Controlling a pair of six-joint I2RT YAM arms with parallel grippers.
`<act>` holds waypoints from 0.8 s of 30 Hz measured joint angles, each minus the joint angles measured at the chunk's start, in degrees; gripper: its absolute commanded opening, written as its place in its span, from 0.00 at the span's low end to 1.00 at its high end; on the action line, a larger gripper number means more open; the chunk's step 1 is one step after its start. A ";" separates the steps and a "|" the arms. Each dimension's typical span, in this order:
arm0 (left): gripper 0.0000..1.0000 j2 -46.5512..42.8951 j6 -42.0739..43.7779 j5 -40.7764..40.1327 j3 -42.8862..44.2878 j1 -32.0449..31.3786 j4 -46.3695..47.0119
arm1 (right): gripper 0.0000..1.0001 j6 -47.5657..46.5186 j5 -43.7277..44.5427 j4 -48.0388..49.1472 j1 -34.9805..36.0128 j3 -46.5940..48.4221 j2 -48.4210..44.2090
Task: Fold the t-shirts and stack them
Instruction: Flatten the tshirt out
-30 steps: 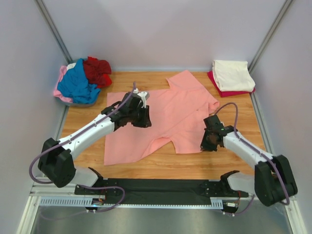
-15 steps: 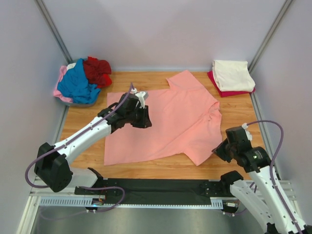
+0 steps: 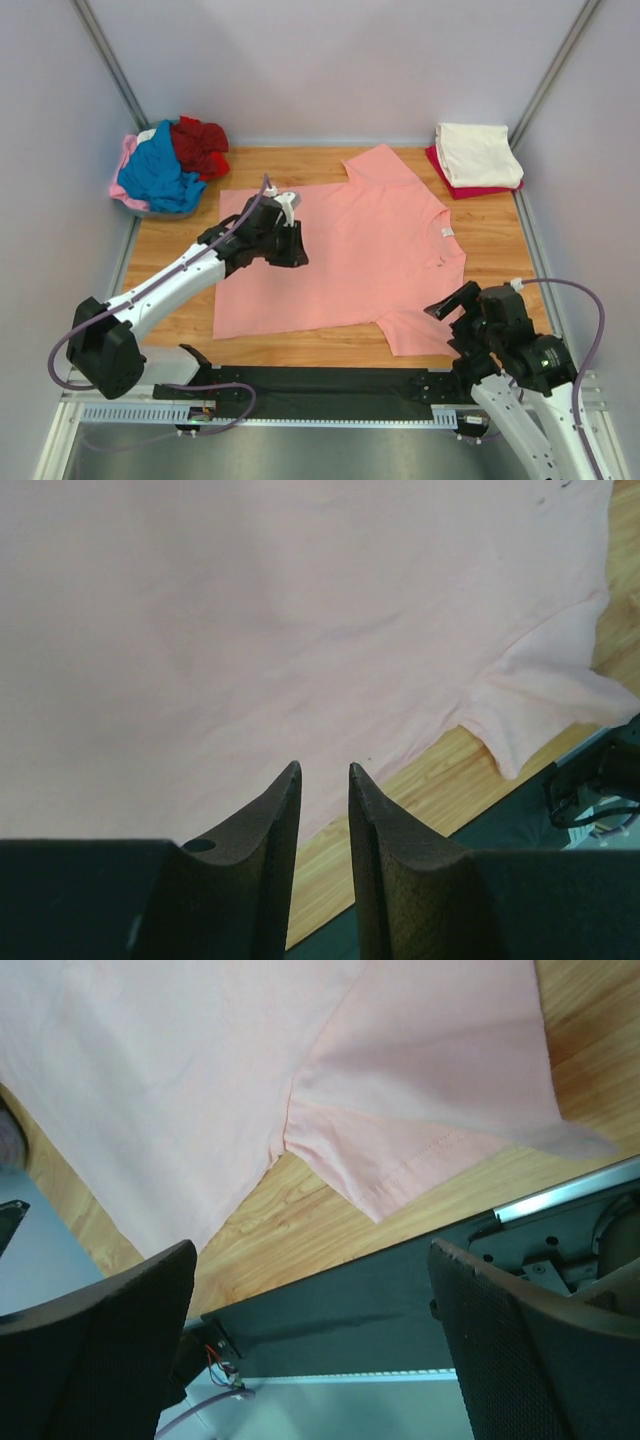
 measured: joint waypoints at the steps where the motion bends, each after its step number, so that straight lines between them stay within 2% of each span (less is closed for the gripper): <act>1: 0.35 -0.66 -0.13 -0.11 -0.59 0.00 -0.39 | 1.00 -0.09 0.20 -0.26 0.00 0.35 -0.31; 3: 0.41 -2.10 -0.28 -0.74 -1.60 -0.02 -1.44 | 1.00 -0.72 0.68 0.24 0.00 0.79 -0.09; 5: 0.50 -3.93 -0.70 -3.74 -2.10 -0.15 -3.87 | 1.00 -2.21 1.20 2.38 0.00 1.01 1.38; 6: 0.55 -5.01 -1.16 -5.73 -2.19 -0.31 -5.60 | 1.00 -3.37 1.31 5.05 0.00 1.01 3.08; 7: 0.63 -6.27 -1.84 -8.26 -2.23 -0.50 -7.54 | 1.00 -4.26 1.33 6.91 0.00 1.09 4.70; 9: 0.69 -9.31 -3.52 -13.46 -2.38 -0.94 -11.82 | 1.00 -6.93 1.55 12.20 0.28 1.25 10.69; 12: 0.71 -14.88 -6.23 -18.29 -4.22 -1.33 -16.17 | 1.00 -10.75 3.78 17.40 3.93 3.89 22.49; 15: 0.69 -21.09 -11.06 -22.01 -9.62 -2.14 -20.63 | 1.00 -14.49 8.94 20.46 13.33 9.99 36.33; 17: 0.69 -22.67 -14.10 -23.63 -12.41 -2.89 -23.15 | 1.00 -16.41 11.08 23.34 18.53 12.63 42.34; 20: 0.70 -23.45 -21.64 -27.34 -17.27 -5.57 -28.98 | 1.00 -18.56 10.73 28.04 22.56 12.52 46.66; 22: 0.76 -22.49 -28.44 -29.81 -19.23 -8.52 -33.48 | 1.00 -19.52 8.83 32.39 22.99 9.97 47.10; 24: 0.77 -21.18 -33.59 -31.45 -20.61 -9.49 -35.56 | 1.00 -20.37 6.23 35.71 22.99 7.48 47.52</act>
